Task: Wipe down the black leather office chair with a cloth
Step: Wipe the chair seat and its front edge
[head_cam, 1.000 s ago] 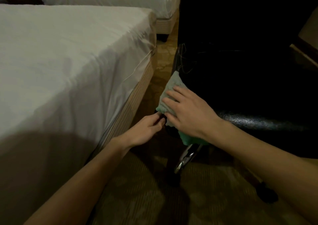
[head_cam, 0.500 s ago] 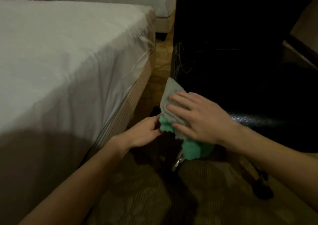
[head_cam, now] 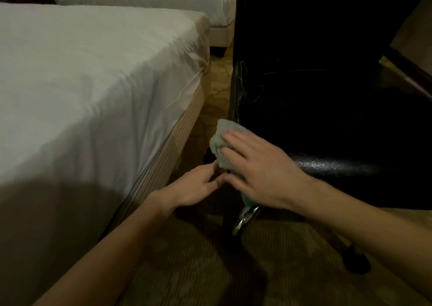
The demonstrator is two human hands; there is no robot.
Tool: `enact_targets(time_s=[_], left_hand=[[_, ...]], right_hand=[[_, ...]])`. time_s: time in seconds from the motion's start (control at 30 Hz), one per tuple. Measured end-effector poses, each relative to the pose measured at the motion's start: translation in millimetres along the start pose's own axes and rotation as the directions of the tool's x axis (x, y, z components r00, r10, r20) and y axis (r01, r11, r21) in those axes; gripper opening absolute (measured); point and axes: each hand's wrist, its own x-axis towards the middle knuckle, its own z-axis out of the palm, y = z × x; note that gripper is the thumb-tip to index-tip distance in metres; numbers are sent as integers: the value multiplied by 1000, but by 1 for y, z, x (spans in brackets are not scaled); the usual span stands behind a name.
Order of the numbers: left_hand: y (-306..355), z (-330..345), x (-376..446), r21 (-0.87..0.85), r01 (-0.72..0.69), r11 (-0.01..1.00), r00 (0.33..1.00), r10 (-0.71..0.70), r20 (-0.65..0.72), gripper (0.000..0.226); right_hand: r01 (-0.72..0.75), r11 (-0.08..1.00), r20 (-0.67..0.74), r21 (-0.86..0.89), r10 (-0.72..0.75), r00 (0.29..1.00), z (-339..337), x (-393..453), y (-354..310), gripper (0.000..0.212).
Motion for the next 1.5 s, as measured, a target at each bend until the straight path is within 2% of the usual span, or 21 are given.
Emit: enact_targets(time_s=[0.1, 0.13, 0.23, 0.3, 0.37, 0.43, 0.5, 0.57, 0.6, 0.67, 0.73, 0.83, 0.9, 0.97, 1.1, 1.23, 1.33, 1.47, 1.5], left_hand=[[2, 2, 1, -29, 29, 999, 1000, -29, 2, 20], [4, 3, 1, -44, 28, 999, 1000, -28, 13, 17], [3, 5, -1, -64, 12, 998, 999, -9, 37, 28], [0, 6, -2, -47, 21, 999, 998, -18, 58, 36], [-2, 5, -2, 5, 9, 1000, 998, -9, 66, 63], [-2, 2, -2, 22, -16, 1000, 996, 14, 85, 73], [1, -1, -3, 21, -28, 999, 996, 26, 89, 72], [4, -3, -3, 41, -28, 999, 996, 24, 88, 72], [4, -4, -3, 53, -28, 998, 996, 23, 86, 73], [3, -4, -2, 60, -28, 998, 997, 24, 76, 73], [1, -1, 0, 35, -31, 999, 997, 29, 75, 71], [-6, 4, 1, -37, -3, 999, 997, 5, 73, 78], [-11, 6, 2, -61, 41, 997, 998, -38, 53, 83], [-13, 6, 3, -49, 33, 998, 999, -32, 18, 79], [-7, -1, 3, 7, -35, 999, 989, 35, -144, 70], [2, -12, 10, -55, -117, 992, 952, 97, -290, 70], [1, -16, 14, -112, -155, 982, 948, 116, -295, 58], [-15, -16, 15, -174, -136, 975, 954, 81, -289, 72], [-17, -16, 16, -196, -133, 972, 954, 72, -292, 70]], right_hand=[[72, 991, 45, -111, -67, 997, 17, -16, -7, 64], [81, 989, 47, -124, -76, 996, 21, -17, -6, 61], [67, 990, -9, -124, -69, 998, 20, -12, 3, 49], [-19, 997, -44, -71, 16, 999, 9, -2, 10, 44], [-164, 985, -85, 49, 168, 982, -1, 12, 22, 42], [-287, 949, -104, 129, 301, 948, -11, 25, 47, 40], [-387, 907, -57, 166, 400, 915, -16, 31, 84, 41], [-448, 861, 53, 240, 449, 892, -12, 27, 109, 44], [-444, 850, 78, 283, 441, 894, -8, 24, 112, 45], [-353, 881, 13, 314, 368, 930, -5, 16, 99, 45], [-246, 931, -36, 271, 265, 964, -5, 9, 75, 47], [-93, 982, -38, 166, 101, 994, -5, -4, 42, 54], [29, 995, -1, 94, -30, 1000, -3, -8, 30, 57], [75, 995, 53, 70, -79, 995, -2, -5, 31, 58], [-84, 985, 78, 153, 73, 994, -10, 22, 47, 56], [-288, 943, 190, 169, 255, 948, -18, 68, 69, 50], [-405, 895, 192, 184, 372, 908, -10, 103, 106, 46], [-470, 879, 195, 77, 449, 872, 1, 129, 154, 42], [-469, 880, 181, 69, 451, 874, 4, 133, 160, 42]])
